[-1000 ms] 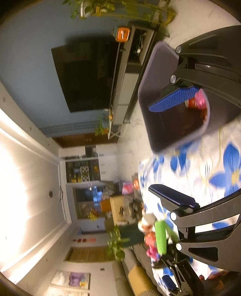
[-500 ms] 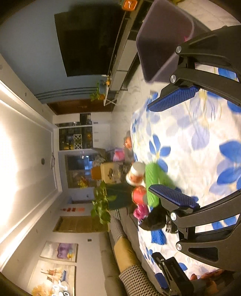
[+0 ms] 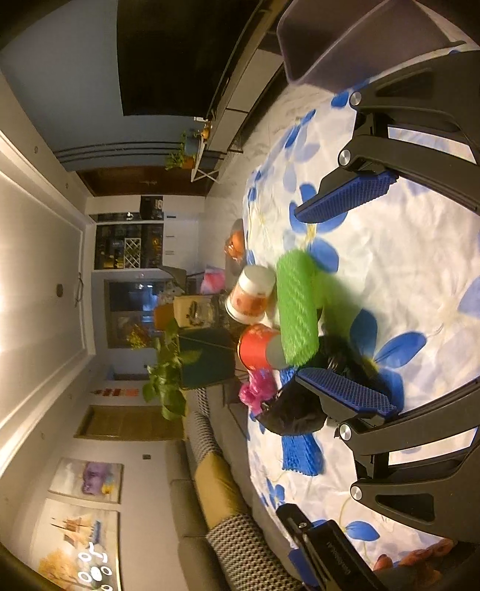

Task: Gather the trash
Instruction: 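Move both open tools back toward the black bag and green mesh sleeve, then grasp the green mesh sleeve with the right tool while the left tool grasps the black bag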

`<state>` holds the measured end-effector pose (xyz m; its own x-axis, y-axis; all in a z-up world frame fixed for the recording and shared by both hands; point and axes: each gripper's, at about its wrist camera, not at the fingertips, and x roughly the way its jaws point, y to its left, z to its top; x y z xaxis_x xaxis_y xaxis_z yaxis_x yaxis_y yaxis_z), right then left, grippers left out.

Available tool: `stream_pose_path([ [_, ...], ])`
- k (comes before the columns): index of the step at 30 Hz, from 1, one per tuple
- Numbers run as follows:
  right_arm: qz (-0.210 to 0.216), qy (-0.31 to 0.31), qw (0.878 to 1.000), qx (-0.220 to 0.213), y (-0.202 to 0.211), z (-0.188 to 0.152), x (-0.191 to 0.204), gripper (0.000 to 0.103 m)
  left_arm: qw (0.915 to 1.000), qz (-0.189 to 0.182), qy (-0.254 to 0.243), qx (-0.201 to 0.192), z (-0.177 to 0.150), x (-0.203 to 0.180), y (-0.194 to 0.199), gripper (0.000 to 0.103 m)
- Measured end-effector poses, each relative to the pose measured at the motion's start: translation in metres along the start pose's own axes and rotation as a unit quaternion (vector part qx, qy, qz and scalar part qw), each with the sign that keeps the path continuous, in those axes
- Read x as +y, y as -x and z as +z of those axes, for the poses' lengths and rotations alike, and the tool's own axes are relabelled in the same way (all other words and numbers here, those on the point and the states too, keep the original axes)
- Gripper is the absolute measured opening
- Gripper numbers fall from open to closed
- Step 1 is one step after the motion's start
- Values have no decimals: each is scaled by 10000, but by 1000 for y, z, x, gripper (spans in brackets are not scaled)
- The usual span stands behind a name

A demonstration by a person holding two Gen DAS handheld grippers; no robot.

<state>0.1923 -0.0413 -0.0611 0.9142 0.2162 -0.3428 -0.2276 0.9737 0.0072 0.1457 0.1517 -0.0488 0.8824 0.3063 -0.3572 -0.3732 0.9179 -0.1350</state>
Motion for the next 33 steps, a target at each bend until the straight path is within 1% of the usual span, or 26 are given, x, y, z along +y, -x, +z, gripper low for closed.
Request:
stream_pose_path([
  [4, 24, 13, 9998, 198, -17, 2, 6, 78, 10000, 1, 32, 32, 2, 1, -10, 89],
  [5, 37, 22, 9997, 237, -20, 1, 7, 75, 10000, -5, 44, 66, 2, 2, -12, 89],
  [8, 42, 76, 9993, 364, -32, 1, 12, 71, 9999, -40, 57, 131, 1, 2, -17, 89],
  [13, 28, 121, 9984, 550, -46, 0, 16, 60, 9998, -138, -1, 155, 1, -3, -21, 89],
  [14, 40, 125, 9982, 590, -49, 0, 16, 55, 9997, -171, -26, 162, 1, -5, -21, 89],
  [15, 40, 127, 9979, 636, -51, 0, 16, 47, 9996, -219, -61, 165, 0, -8, -21, 89],
  [16, 35, 120, 9974, 708, -54, 0, 15, 42, 9995, -252, -91, 168, 0, -11, -21, 89],
  [17, 39, 97, 9969, 775, -57, -1, 14, 32, 9994, -274, -123, 171, -1, -13, -21, 89],
  [18, 60, 60, 9966, 824, -58, -2, 13, 25, 9993, -293, -152, 176, -1, -16, -21, 89],
  [20, 87, -3, 9964, 845, -59, -2, 10, 20, 9991, -339, -159, 185, -1, -19, -21, 89],
  [23, 86, -62, 9971, 750, -54, -1, 6, 10, 9987, -458, -113, 204, -1, -22, -21, 89],
  [26, 66, -106, 9982, 582, -45, 1, 2, 7, 9979, -589, -193, 212, -4, -28, -21, 89],
  [28, 39, -179, 9988, 450, -37, 2, -5, 7, 9977, -604, -211, 229, -4, -30, -21, 89],
  [33, -19, -274, 9994, 224, -20, 4, -20, 7, 9968, -733, -70, 300, -4, -33, -24, 89],
])
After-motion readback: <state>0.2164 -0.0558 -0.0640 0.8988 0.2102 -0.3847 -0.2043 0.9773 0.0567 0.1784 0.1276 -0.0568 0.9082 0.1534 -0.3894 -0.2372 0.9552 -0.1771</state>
